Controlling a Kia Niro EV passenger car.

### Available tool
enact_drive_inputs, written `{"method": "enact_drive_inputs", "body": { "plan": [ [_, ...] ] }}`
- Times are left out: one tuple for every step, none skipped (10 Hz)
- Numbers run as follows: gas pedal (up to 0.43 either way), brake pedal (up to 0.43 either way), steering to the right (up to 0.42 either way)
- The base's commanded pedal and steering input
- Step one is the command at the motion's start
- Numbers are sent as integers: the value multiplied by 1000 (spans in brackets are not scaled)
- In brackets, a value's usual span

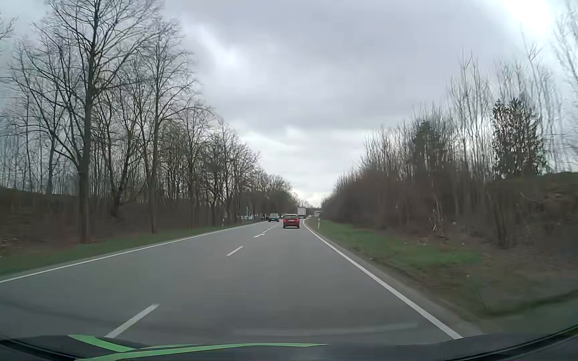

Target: Follow the waypoints while adhering to traffic rules and regulations

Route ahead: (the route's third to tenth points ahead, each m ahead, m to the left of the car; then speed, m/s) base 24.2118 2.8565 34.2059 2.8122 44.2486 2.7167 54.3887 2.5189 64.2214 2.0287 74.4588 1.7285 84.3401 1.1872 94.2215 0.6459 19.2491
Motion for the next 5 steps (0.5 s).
{"method": "enact_drive_inputs", "body": {
  "plan": [
    [138, 0, 3],
    [138, 0, 3],
    [138, 0, 3],
    [138, 0, 3],
    [138, 0, 3]
  ]
}}
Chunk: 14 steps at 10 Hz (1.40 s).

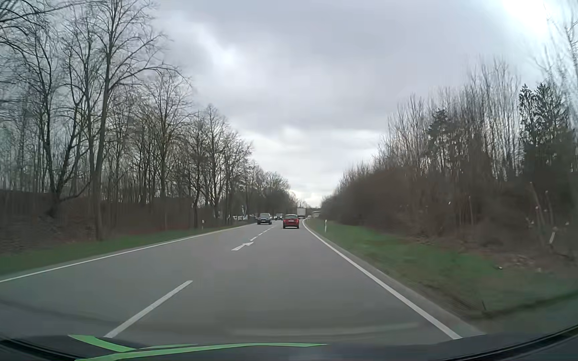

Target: Follow the waypoints while adhering to traffic rules and regulations

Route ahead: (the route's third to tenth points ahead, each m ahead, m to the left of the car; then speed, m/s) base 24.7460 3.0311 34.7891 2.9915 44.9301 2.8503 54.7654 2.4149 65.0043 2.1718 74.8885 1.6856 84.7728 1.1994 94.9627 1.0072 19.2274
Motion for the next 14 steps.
{"method": "enact_drive_inputs", "body": {
  "plan": [
    [138, 0, 3],
    [138, 0, 3],
    [138, 0, 3],
    [138, 0, 3],
    [138, 0, 3],
    [138, 0, 3],
    [138, 0, 3],
    [138, 0, 3],
    [138, 0, 3],
    [138, 0, 3],
    [138, 0, 3],
    [138, 0, 3],
    [138, 0, 3],
    [138, 0, 3]
  ]
}}
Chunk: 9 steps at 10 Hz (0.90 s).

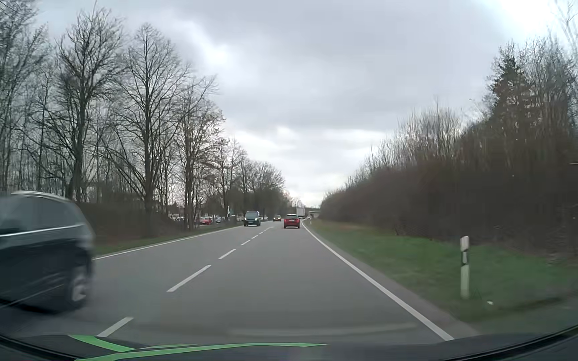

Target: Follow the waypoints while adhering to traffic rules and regulations

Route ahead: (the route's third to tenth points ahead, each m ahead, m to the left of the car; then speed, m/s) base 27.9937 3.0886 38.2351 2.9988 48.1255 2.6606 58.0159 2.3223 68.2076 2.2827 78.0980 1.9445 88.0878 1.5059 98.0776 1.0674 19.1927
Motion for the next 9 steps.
{"method": "enact_drive_inputs", "body": {
  "plan": [
    [138, 0, 3],
    [138, 0, 3],
    [138, 0, 3],
    [138, 0, 3],
    [138, 0, 3],
    [138, 0, 3],
    [138, 0, 2],
    [138, 0, 2],
    [138, 0, 3]
  ]
}}
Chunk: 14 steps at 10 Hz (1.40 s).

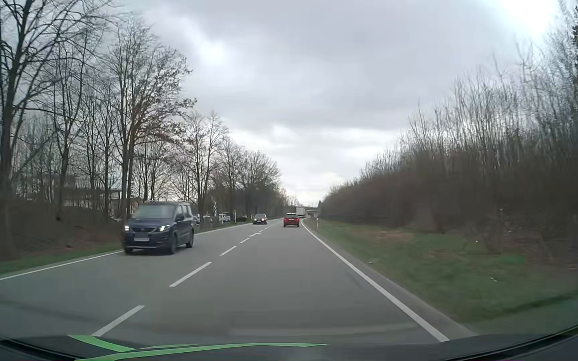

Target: Follow the waypoints while adhering to traffic rules and regulations

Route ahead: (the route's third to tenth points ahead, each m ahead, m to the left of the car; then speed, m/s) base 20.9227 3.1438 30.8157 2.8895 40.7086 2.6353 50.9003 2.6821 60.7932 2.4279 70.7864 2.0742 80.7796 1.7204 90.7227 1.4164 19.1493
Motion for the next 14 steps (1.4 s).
{"method": "enact_drive_inputs", "body": {
  "plan": [
    [138, 0, 2],
    [130, 0, 2],
    [130, 0, 2],
    [130, 0, 2],
    [130, 0, 2],
    [130, 0, 2],
    [118, 0, 1],
    [118, 0, 1],
    [118, 0, 1],
    [118, 0, 1],
    [118, 0, 1],
    [118, 0, 1],
    [110, 0, 1],
    [110, 0, 1]
  ]
}}
